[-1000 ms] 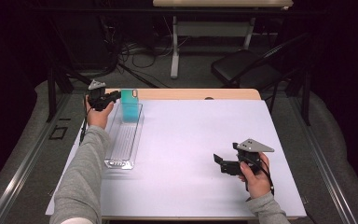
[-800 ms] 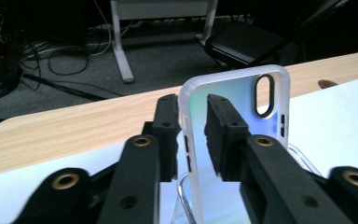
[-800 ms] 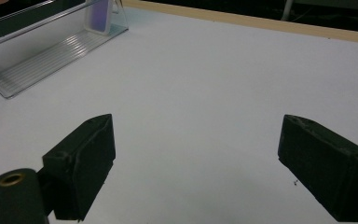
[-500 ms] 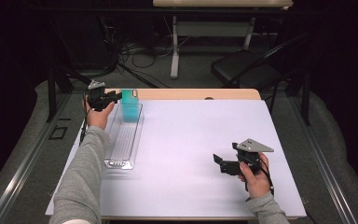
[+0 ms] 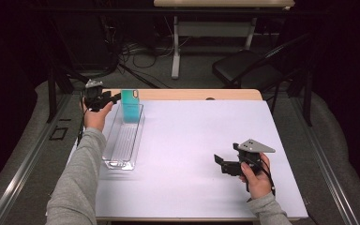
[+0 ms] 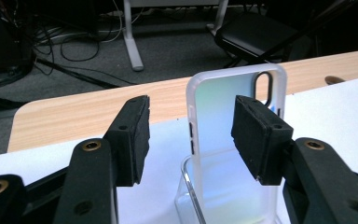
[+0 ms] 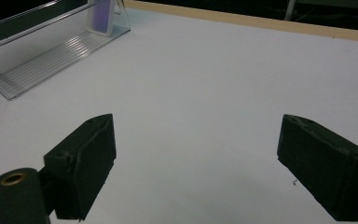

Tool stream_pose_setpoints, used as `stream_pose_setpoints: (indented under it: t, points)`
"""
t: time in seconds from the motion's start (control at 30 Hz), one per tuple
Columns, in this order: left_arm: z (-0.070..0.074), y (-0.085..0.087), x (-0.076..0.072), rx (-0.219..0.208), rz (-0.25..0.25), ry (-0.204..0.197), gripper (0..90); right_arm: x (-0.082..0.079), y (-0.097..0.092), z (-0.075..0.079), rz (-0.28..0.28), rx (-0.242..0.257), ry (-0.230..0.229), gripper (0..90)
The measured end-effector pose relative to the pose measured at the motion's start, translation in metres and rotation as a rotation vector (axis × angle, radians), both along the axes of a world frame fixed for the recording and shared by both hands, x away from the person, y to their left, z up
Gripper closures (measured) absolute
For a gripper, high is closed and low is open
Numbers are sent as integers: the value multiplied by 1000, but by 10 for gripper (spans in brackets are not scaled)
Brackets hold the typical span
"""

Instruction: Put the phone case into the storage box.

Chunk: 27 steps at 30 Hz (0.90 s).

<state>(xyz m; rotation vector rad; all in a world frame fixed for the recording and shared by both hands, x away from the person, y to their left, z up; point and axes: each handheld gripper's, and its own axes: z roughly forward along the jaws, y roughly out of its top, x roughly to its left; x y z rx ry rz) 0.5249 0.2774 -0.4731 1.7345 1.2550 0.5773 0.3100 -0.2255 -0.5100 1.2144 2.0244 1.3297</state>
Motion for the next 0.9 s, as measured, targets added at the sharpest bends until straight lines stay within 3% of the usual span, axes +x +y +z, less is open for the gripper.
stream_pose_setpoints:
  t: [0.17, 0.33, 0.53, 0.73, 0.9]
  points:
    - [10, 0, -9, 24, -5, -9, 461, -4, 0, 0, 2, -10, -4, 110]
    - [20, -5, -18, 18, -38, -33, 455, -6, -5, 2, -9, -7, -7, 110]
    - [31, -18, -34, -56, -118, -50, 399, -7, -9, 4, -23, 2, -13, 110]
    - [36, -28, -55, -60, -197, -43, 304, -8, -8, 6, -16, -8, -13, 110]
    - [42, -28, -77, -100, -244, -70, 267, -10, -10, 9, -17, -7, -21, 109]
